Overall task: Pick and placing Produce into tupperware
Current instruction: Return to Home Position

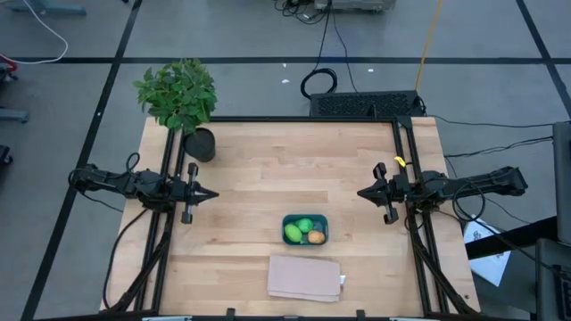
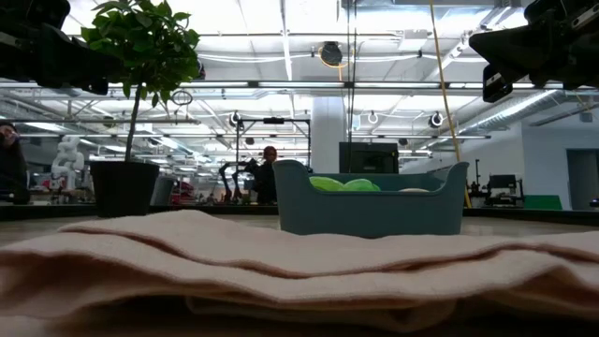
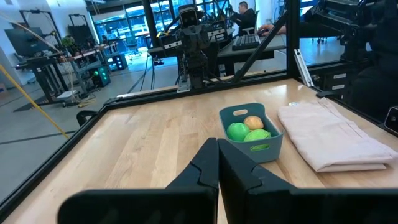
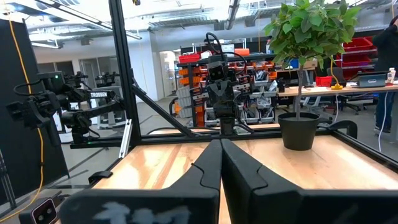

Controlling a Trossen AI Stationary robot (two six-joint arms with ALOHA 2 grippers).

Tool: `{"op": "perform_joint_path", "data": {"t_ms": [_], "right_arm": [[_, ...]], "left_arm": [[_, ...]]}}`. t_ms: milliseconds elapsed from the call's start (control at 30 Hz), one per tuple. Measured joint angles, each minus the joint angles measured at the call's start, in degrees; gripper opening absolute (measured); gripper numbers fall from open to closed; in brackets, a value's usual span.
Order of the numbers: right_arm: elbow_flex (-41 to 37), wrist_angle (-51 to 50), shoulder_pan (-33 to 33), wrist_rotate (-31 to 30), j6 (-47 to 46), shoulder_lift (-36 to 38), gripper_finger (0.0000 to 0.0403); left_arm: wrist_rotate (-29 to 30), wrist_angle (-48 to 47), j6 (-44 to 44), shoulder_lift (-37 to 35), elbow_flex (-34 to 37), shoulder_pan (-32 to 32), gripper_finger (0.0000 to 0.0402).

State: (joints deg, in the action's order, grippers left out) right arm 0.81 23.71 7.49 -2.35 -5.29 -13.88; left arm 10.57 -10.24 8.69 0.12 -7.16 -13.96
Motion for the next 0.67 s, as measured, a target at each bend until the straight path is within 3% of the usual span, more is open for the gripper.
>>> {"op": "perform_joint_path", "data": {"t_ms": [667], "right_arm": [[-0.01,-0.01,0.0,0.02,0.02,-0.01,0.0]], "left_arm": [[0.02,0.0,0.39,0.0,0.0,0.0,0.0001]]}}
